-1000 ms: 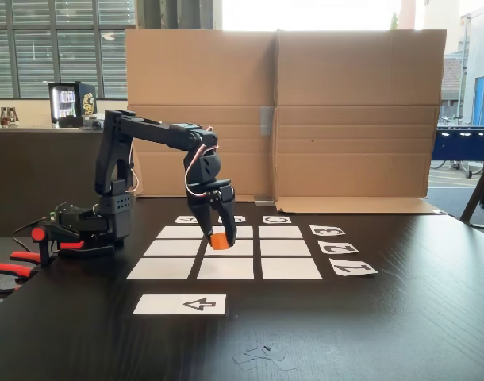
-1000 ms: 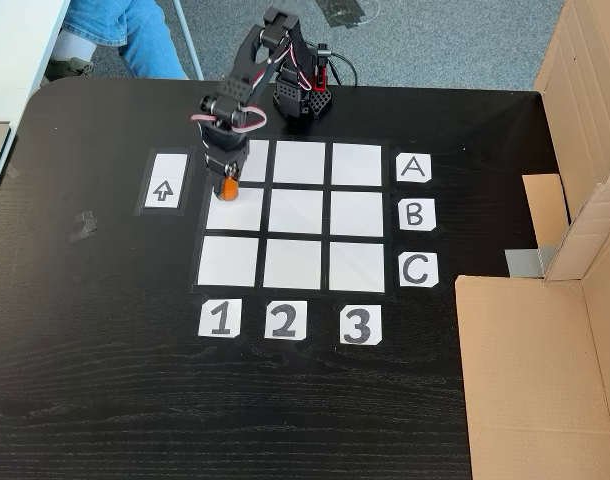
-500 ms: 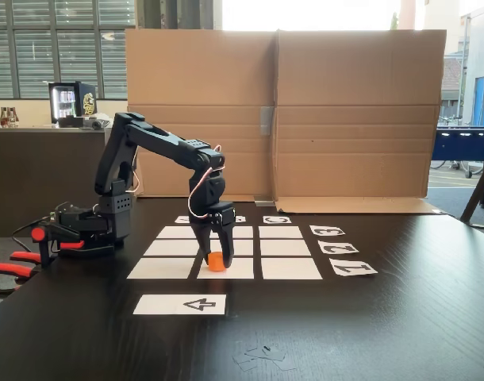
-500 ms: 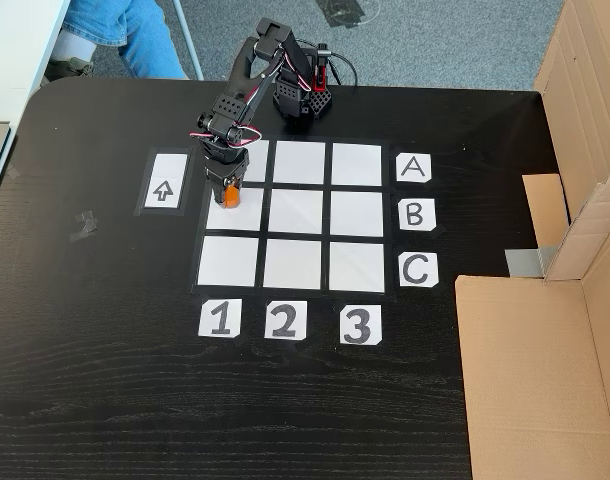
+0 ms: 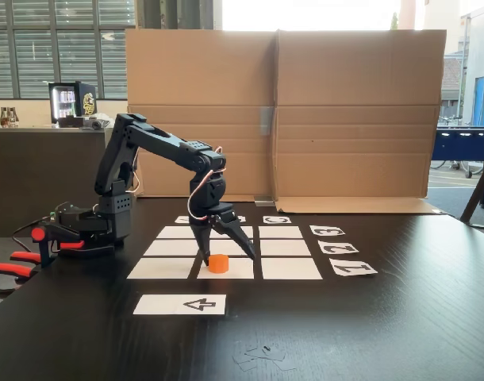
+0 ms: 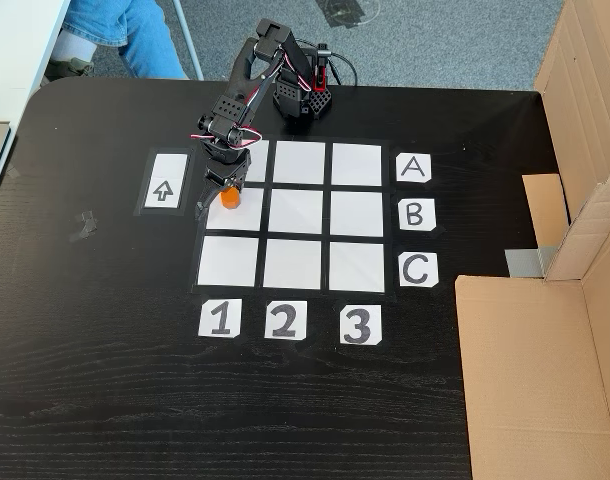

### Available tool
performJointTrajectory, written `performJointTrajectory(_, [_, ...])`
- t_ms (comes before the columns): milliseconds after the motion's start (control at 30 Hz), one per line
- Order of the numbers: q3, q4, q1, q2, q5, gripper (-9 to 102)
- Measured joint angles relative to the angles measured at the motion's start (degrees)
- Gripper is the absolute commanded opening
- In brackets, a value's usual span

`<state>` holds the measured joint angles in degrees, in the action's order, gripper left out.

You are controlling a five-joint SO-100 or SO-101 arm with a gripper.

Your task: Pick up the round, orange token and place it in the grid on square B1.

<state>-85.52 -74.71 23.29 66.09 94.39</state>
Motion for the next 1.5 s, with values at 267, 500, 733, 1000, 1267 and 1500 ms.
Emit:
performJointTrajectory(267, [-21.4, 14.2, 4.3, 22.2, 0.3, 80])
performJointTrajectory(500, [-40.3, 23.1, 14.7, 51.7, -1.1, 79])
performJointTrajectory(733, [-53.2, 38.1, 35.9, 76.3, -2.1, 20])
performJointTrajectory(1000, [-71.6, 40.6, 56.3, 103.3, -2.8, -1])
performJointTrajectory(1267, [-83.6, 25.5, 65.5, 123.0, -7.4, -1])
performJointTrajectory(1500, [-86.9, 24.7, 65.8, 124.4, -7.7, -1])
